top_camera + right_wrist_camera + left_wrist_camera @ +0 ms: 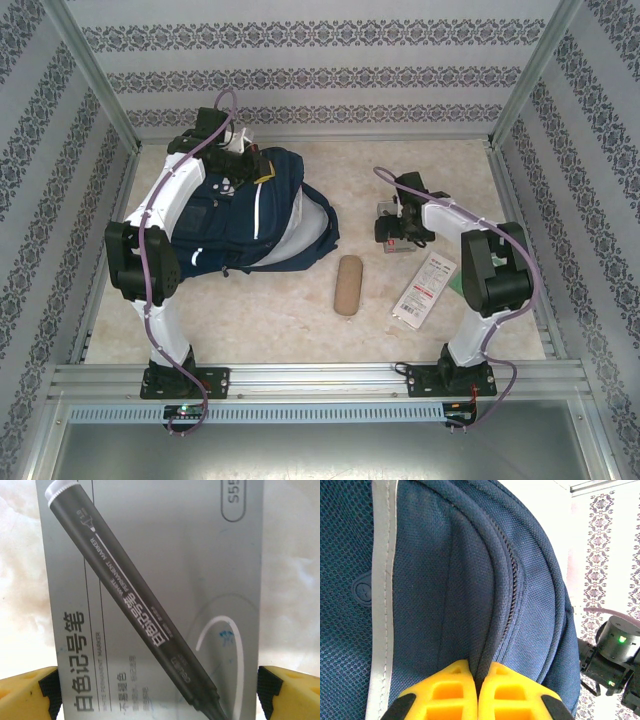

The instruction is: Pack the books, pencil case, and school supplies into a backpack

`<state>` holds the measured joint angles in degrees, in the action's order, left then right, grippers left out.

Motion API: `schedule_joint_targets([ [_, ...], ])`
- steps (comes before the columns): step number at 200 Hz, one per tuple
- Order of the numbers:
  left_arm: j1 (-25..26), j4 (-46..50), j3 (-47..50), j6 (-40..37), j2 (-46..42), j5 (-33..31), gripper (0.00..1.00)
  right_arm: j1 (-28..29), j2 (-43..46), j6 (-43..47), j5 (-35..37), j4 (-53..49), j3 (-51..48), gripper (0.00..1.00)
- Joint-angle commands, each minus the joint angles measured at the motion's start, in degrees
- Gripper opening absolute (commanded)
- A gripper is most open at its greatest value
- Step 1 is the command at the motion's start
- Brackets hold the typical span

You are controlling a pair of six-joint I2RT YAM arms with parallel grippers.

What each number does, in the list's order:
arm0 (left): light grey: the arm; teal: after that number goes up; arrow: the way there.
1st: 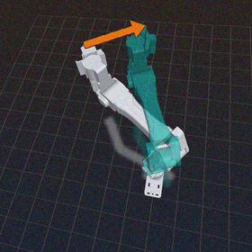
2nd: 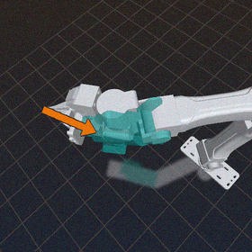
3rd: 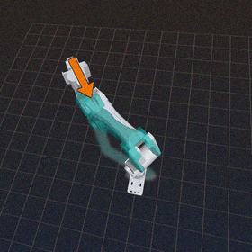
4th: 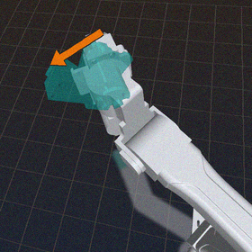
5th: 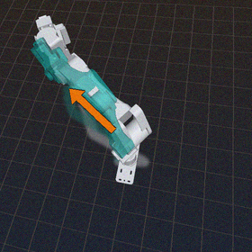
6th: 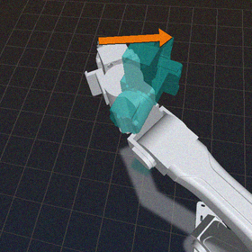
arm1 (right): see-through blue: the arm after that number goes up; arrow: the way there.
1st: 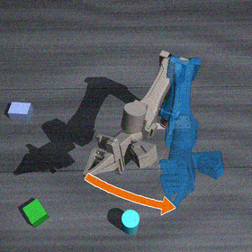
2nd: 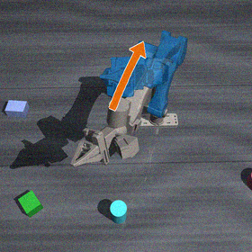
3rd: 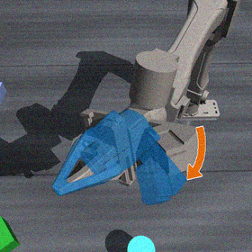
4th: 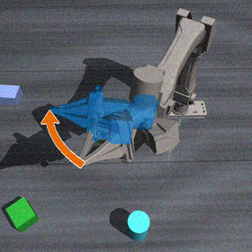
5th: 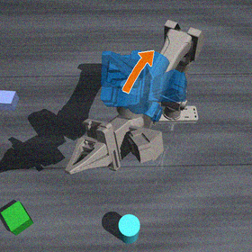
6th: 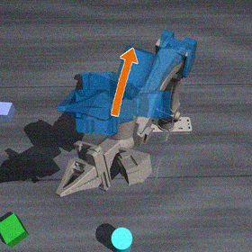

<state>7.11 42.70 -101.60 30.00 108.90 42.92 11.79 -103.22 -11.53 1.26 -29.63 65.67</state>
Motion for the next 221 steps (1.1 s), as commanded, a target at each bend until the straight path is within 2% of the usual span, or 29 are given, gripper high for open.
schedule_joint_targets([
  [1, 0.44, 1.95, -1.74, -1.17, -1.9, 2.96, 0.0, 0.49, -2.44, 1.16, 1.12, -2.18, 2.69, 0.98],
  [35, 0.44, 2.18, -1.93, -1.17, -2.2, 2.79, 0.0, 1.13, -2.96, 1.14, 1.24, -2.19, 3.33, 0.92],
  [82, 0.42, 1.52, -2.61, 0.59, -3.12, 3.12, 0.0, 2.53, 0.2, -0.57, 0.55, -1.86, 1.34, 0.74],
  [157, 0.36, -0.78, -5.18, 5.39, -3.39, 5.03, 0.0, 8.63, 9.81, -10.46, -2.83, -5.84, 4.81, 0.71],
  [221, -0.69, -1.36, -7.04, 6.35, -4.02, 4.2, 0.0, 18.96, 7.77, -26.8, -11.33, 2.12, 9.76, 0.72],
])
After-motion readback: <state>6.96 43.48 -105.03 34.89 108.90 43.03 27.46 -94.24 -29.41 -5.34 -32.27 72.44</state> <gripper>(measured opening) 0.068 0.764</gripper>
